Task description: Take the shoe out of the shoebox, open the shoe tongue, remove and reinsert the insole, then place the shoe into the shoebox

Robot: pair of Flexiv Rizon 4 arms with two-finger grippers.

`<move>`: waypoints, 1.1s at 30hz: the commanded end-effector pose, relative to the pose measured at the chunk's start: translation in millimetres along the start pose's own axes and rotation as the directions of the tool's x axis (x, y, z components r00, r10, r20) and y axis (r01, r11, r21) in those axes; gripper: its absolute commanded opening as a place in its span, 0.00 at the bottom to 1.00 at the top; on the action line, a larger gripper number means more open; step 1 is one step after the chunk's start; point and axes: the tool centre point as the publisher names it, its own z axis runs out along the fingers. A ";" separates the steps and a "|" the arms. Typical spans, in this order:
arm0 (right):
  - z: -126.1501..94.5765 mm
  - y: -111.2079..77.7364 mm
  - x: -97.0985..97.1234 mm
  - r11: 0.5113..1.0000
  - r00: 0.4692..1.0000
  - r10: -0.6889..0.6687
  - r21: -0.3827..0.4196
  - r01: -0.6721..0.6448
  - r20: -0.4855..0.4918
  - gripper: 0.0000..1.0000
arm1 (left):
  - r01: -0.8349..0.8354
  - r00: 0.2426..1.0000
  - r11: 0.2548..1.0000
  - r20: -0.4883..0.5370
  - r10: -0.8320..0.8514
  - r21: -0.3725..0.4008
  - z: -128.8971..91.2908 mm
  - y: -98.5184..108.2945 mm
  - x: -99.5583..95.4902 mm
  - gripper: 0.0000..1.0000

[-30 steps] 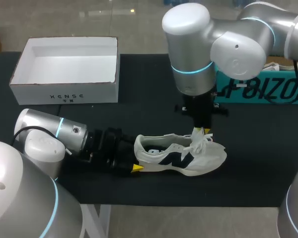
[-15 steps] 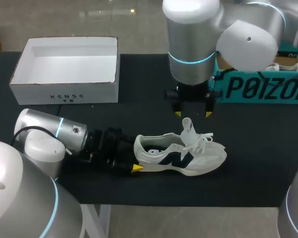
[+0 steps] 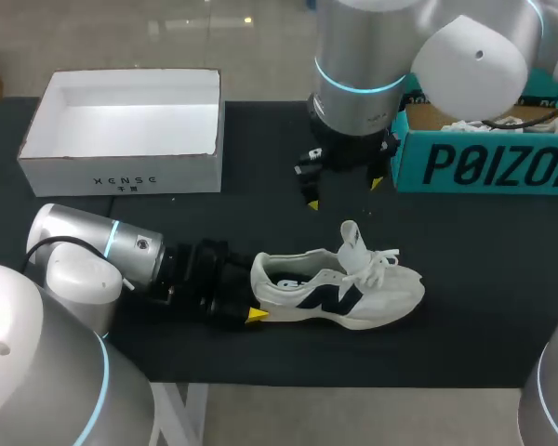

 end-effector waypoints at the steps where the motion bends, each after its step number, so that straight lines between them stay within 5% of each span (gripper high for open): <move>1: 3.2 -2.5 -6.0 0.896 0.890 -0.443 -0.075 0.437 -0.106 1.00 | 0.000 1.000 1.000 -0.001 0.000 -0.001 2.3 5.2 -0.1 0.00; 6: 3.2 -2.5 -6.0 0.896 0.890 -0.443 -0.075 0.437 -0.106 1.00 | 0.000 1.000 1.000 -0.001 0.000 -0.001 2.3 5.2 -0.1 0.00; 8: 6.4 3.6 2.5 0.817 0.800 -0.576 -0.089 0.569 -0.168 1.00 | 0.000 1.000 1.000 -0.001 0.000 -0.001 2.3 5.2 -0.1 0.00; 9: 9.7 7.9 7.3 0.738 0.711 -0.673 -0.123 0.663 -0.203 1.00 | 0.000 1.000 1.000 -0.001 0.000 -0.001 2.3 5.2 -0.1 0.00; 11: 15.3 7.2 9.8 0.709 0.674 -0.703 -0.154 0.688 -0.229 1.00 | 0.000 1.000 1.000 -0.001 0.000 -0.001 2.3 5.2 -0.1 0.00; 12: 19.5 8.5 13.2 0.647 0.603 -0.757 -0.163 0.745 -0.252 1.00 | 0.000 1.000 1.000 -0.001 0.000 -0.001 2.3 5.2 -0.1 0.00; 14: 26.6 8.0 16.5 0.639 0.583 -0.761 -0.176 0.749 -0.285 1.00 | 0.000 1.000 1.000 -0.001 0.000 -0.001 2.3 5.2 -0.1 0.00; 16: 36.2 8.5 22.1 0.579 0.507 -0.802 -0.202 0.790 -0.316 1.00 | 0.000 1.000 1.000 -0.001 0.000 -0.001 2.3 5.2 -0.1 0.00; 24: 60.3 2.4 30.1 0.525 0.420 -0.820 -0.215 0.824 -0.389 1.00 | 0.000 1.000 1.000 -0.001 0.000 -0.001 2.3 5.2 -0.1 0.00; 25: 62.0 1.6 30.8 0.522 0.415 -0.820 -0.214 0.826 -0.395 0.92 | 0.000 1.000 1.000 -0.001 0.000 -0.001 2.3 5.2 -0.1 0.00; 28: 66.5 -2.7 31.4 0.533 0.419 -0.804 -0.201 0.822 -0.421 0.14 | 0.000 1.000 1.000 -0.001 0.000 -0.001 2.3 5.2 -0.1 0.00; 29: 67.5 -3.8 31.9 0.536 0.421 -0.802 -0.201 0.820 -0.423 0.00 | 0.000 1.000 1.000 -0.001 0.000 -0.001 2.3 5.2 -0.1 0.00; 33: 69.5 -6.4 38.1 0.545 0.429 -0.792 -0.187 0.817 -0.434 0.00 | 0.000 1.000 1.000 -0.001 0.000 -0.001 2.3 5.2 -0.1 0.00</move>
